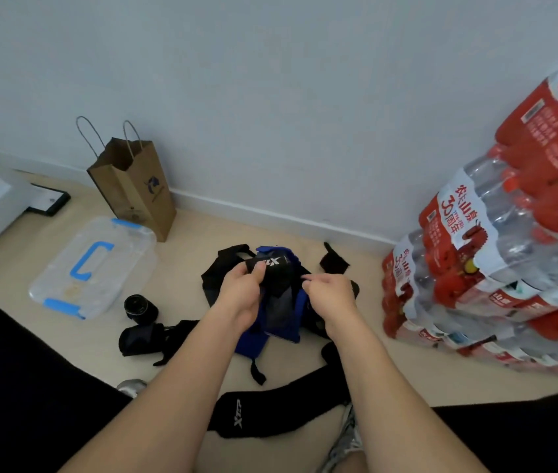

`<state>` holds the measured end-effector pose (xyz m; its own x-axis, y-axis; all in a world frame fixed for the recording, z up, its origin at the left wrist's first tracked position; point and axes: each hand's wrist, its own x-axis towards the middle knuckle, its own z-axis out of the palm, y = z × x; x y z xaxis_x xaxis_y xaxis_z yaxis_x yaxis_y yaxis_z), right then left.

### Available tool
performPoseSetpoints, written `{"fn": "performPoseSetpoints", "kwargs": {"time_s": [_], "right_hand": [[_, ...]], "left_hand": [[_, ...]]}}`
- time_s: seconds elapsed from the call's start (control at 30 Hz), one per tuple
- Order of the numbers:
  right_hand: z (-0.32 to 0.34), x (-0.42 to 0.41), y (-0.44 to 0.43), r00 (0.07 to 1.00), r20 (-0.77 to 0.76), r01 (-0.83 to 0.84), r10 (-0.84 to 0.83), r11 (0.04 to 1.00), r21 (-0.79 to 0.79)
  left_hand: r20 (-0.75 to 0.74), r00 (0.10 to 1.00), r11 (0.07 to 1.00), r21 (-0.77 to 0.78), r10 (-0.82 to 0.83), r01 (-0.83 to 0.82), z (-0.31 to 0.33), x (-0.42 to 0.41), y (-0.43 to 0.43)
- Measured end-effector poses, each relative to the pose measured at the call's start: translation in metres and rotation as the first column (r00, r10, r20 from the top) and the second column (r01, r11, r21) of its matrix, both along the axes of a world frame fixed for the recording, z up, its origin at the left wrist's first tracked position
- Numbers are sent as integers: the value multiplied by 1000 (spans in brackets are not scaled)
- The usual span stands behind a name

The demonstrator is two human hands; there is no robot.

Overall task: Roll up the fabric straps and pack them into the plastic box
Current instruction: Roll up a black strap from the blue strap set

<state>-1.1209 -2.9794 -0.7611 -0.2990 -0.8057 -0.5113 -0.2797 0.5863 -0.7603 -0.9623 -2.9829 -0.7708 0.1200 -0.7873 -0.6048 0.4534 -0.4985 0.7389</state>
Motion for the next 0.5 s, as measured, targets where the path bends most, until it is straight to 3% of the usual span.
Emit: {"fn": "performPoseSetpoints", "kwargs": {"time_s": [0.07, 0.17, 0.3, 0.37, 0.5], "right_hand": [[-3, -9, -1, 966, -44, 255, -254, 966, 37], [4, -37, -5, 888, -220, 405, -404, 913, -43], [22, -46, -29, 915, -116, 349, -386, 902, -253], [27, -41, -35, 925, -138, 292, -353, 896, -335], [16, -26, -33, 930, -329, 78, -165, 962, -262]], "left_hand": [[-83, 991, 994, -30, 103, -106, 1, 2, -5], [-145, 969, 977, -45, 198, -206, 7, 20, -13], [-108, 993, 997, 69, 45, -38, 8, 42, -15], [-22, 1000, 990, 137, -17, 20, 7, 43, -13], [131, 987, 992, 96, -96, 84, -2, 43, -4]]}}
